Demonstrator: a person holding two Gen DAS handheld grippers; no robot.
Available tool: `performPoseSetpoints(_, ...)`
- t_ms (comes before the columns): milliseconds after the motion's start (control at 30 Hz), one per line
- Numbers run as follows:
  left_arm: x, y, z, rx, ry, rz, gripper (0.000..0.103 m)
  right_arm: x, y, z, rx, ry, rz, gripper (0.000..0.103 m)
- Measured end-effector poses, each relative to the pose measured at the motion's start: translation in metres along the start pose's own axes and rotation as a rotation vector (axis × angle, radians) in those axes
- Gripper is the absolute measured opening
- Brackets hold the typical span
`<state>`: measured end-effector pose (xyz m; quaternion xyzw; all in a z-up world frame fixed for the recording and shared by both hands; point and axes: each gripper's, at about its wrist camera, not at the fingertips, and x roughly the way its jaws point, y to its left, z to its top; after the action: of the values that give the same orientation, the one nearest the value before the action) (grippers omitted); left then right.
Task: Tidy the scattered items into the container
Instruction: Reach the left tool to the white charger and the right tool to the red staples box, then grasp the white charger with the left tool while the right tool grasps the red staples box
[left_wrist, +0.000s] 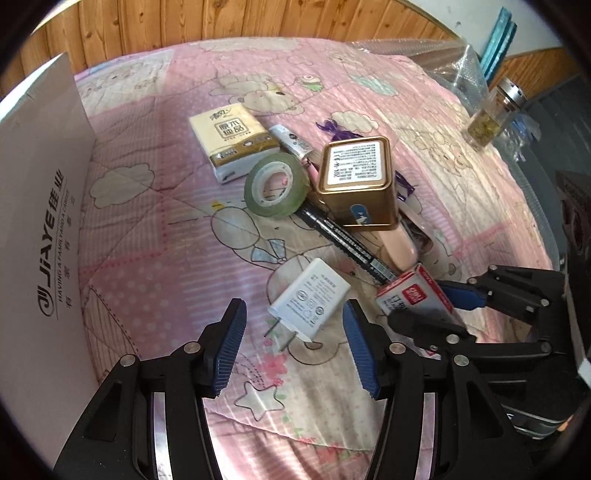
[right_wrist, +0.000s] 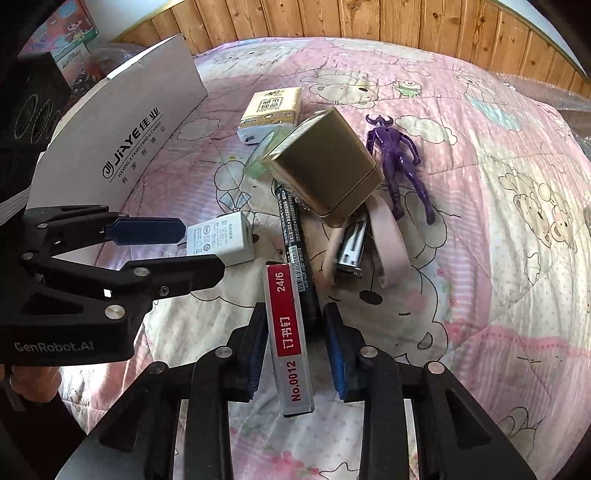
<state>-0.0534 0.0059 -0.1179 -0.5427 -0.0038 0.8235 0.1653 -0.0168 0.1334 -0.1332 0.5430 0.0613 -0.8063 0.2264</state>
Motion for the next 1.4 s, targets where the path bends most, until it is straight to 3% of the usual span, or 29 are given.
performPoseSetpoints(33,0.001,0.001,0.0,-0.003,-0.011,0.0,0.057,-0.001,-0.002,0.0,0.011,-0.007,0.01,0.034)
performPoseSetpoints(100,0.004,0.0,0.001,-0.002,-0.018,-0.016,0.057,-0.001,-0.005,0.001,0.026,-0.014,0.02,0.048)
performPoseSetpoints(133,0.006,-0.003,0.001,0.007,-0.005,-0.036,0.057,-0.001,-0.007,0.0,0.03,-0.012,0.024,0.048)
performPoseSetpoints(167,0.007,-0.005,0.0,0.018,0.025,-0.075,0.054,0.0,-0.008,0.0,0.034,-0.001,0.035,0.046)
performPoseSetpoints(200,0.007,-0.007,0.0,0.021,0.044,-0.096,0.054,-0.001,-0.011,0.0,0.044,0.004,0.05,0.033)
performPoseSetpoints(267,0.005,-0.011,-0.001,0.028,0.046,-0.116,0.055,-0.005,-0.016,0.0,0.058,-0.002,0.055,0.032)
performPoseSetpoints(400,0.002,-0.017,0.0,0.055,-0.005,-0.034,0.056,-0.016,-0.02,0.0,0.065,-0.026,0.06,0.032)
performPoseSetpoints(600,0.017,-0.026,0.001,0.084,0.007,0.036,0.054,-0.01,-0.02,0.001,0.061,-0.011,0.079,0.032)
performPoseSetpoints(633,0.016,-0.025,0.002,0.07,0.006,0.03,0.04,-0.01,-0.022,0.002,0.066,-0.015,0.087,0.032)
performPoseSetpoints(667,0.015,-0.022,0.003,0.056,0.008,0.027,0.032,-0.011,-0.022,0.002,0.069,-0.022,0.093,0.032)
performPoseSetpoints(800,0.011,-0.013,0.004,0.006,0.017,0.004,0.032,-0.023,-0.021,0.002,0.073,-0.058,0.096,0.031)
performPoseSetpoints(1033,-0.007,-0.012,0.005,-0.019,-0.011,0.026,0.031,-0.039,-0.027,0.002,0.134,-0.101,0.122,0.03)
performPoseSetpoints(1100,-0.015,-0.012,0.007,-0.026,-0.028,0.036,0.031,-0.043,-0.027,0.003,0.139,-0.11,0.12,0.017)
performPoseSetpoints(1400,-0.041,-0.009,0.005,-0.049,-0.069,0.053,0.031,-0.039,-0.018,0.002,0.106,-0.083,0.136,0.018)
